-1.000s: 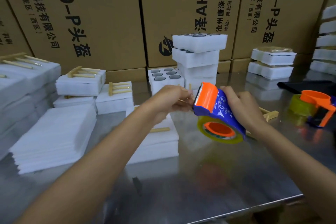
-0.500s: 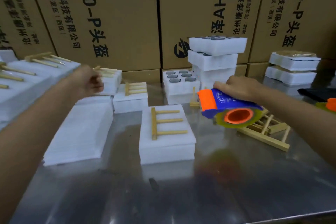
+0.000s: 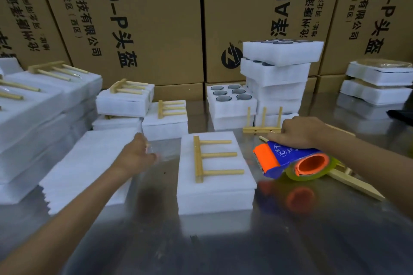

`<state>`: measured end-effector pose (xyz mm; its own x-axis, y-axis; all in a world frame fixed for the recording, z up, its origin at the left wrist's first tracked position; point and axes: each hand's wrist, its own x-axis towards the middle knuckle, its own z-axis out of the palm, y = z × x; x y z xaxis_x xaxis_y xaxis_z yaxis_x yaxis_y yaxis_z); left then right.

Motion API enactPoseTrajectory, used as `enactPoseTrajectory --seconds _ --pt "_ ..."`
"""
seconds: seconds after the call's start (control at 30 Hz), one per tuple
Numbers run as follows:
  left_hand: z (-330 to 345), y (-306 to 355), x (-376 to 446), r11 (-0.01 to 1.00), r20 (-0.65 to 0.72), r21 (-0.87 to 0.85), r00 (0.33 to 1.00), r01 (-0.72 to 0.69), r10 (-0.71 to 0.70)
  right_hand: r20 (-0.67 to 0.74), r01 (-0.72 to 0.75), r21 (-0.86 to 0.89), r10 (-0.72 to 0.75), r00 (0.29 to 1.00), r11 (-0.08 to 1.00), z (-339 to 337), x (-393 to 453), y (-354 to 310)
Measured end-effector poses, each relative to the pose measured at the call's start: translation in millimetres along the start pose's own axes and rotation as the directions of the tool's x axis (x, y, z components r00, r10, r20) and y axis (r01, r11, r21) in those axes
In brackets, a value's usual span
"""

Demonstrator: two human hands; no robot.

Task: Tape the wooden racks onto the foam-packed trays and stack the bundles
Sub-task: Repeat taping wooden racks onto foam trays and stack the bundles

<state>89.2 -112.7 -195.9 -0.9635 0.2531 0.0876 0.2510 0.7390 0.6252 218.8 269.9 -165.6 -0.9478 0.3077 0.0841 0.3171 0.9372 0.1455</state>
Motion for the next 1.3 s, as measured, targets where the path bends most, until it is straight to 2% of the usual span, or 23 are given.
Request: enactPoseTrajectory --seconds 0.17,0.27,0.4,0.47,0.53,0.6,0.63,0.7,0.8,0.87,0.9,0.93,1.0,1.03,1.13,1.3 --pt "51 -2 -14 0.999 0.046 0.018 0.998 -0.046 0.046 0.005 0.016 -0.022 -0.016 1.000 1.000 4 10 -5" --pt "63 -4 -21 0.986 0.033 0.139 0.995 -0.097 0.093 -0.006 0.019 0.008 -0.019 1.000 1.000 6 12 -5" --pt "63 -10 -24 0.965 0.098 0.253 0.994 -0.077 0.053 0.007 0.014 0.035 -0.014 1.000 0.999 6 13 -5" --pt "58 -3 -27 0.990 0.035 0.108 0.995 -0.094 0.090 -0.001 0.014 0.047 -0.014 1.000 0.999 6 12 -4" --pt "47 11 -28 0.987 -0.133 -0.068 0.982 -0.143 0.134 -0.021 0.014 0.054 -0.013 1.000 0.998 7 11 -3" --pt "35 34 -25 0.964 -0.258 -0.103 0.943 -0.244 0.211 -0.033 0.017 0.064 -0.015 0.999 0.998 6 10 -3" --pt "31 51 -22 0.947 -0.261 -0.109 0.928 -0.302 0.266 -0.034 0.020 0.069 -0.018 0.999 0.997 6 9 -3" --pt "33 90 -18 0.901 -0.148 -0.174 0.916 -0.396 0.374 -0.043 0.027 0.075 -0.023 0.999 0.997 4 6 -2" --pt "60 152 -12 0.868 0.163 -0.284 0.871 -0.408 0.463 -0.067 0.028 0.081 -0.022 0.998 0.996 3 0 -2" --pt "88 176 -11 0.883 0.299 -0.217 0.833 -0.415 0.465 -0.068 0.016 0.070 -0.011 0.998 0.997 1 -2 -1" --pt "103 178 -12 0.888 0.338 -0.115 0.823 -0.445 0.456 -0.061 0.012 0.075 -0.008 0.998 0.997 0 -3 2" --pt "115 176 -14 0.867 0.359 0.046 0.818 -0.497 0.450 -0.048 0.010 0.097 -0.006 0.999 0.995 -1 -5 5" --pt "130 162 -16 0.747 0.339 0.341 0.816 -0.571 0.469 -0.016 0.008 0.181 -0.005 1.000 0.983 -3 -10 16" --pt "133 156 -16 0.720 0.317 0.381 0.813 -0.580 0.488 -0.008 0.008 0.221 -0.006 1.000 0.975 -5 -12 22" --pt "136 152 -12 0.743 0.281 0.332 0.813 -0.582 0.511 0.028 0.003 0.275 -0.011 1.000 0.961 -4 -16 33" --pt "138 151 -12 0.755 0.282 0.326 0.821 -0.569 0.497 0.094 -0.009 0.145 -0.005 0.996 0.989 -9 -6 29"
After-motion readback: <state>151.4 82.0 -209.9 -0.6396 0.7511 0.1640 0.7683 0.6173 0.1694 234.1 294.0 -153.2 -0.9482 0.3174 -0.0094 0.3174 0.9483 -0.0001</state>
